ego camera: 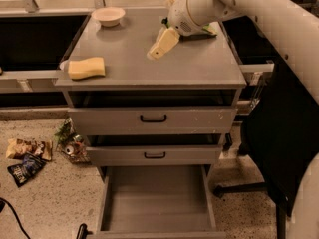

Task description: Place sponge into bottom drawer

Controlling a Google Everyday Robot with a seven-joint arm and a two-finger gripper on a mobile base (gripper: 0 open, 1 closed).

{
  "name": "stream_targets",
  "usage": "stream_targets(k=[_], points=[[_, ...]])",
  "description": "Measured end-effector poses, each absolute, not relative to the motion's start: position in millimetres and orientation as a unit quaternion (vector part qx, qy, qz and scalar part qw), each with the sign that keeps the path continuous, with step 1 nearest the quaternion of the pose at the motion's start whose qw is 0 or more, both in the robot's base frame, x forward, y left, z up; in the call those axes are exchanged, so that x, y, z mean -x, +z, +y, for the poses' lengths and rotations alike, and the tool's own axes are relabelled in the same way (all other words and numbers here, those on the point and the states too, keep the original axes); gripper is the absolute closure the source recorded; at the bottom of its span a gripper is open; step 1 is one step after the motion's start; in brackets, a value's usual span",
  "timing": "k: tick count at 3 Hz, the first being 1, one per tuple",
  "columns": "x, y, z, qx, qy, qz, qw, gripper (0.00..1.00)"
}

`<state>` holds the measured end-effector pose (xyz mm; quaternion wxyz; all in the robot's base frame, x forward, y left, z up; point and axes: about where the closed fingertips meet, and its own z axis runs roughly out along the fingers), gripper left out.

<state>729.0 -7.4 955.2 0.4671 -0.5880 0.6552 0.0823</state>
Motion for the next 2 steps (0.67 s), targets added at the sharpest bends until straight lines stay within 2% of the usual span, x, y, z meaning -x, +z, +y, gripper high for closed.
stream_targets(k=[2], points=[[-742, 925, 51, 0.537, 0.169, 0.663, 0.494, 0.00]])
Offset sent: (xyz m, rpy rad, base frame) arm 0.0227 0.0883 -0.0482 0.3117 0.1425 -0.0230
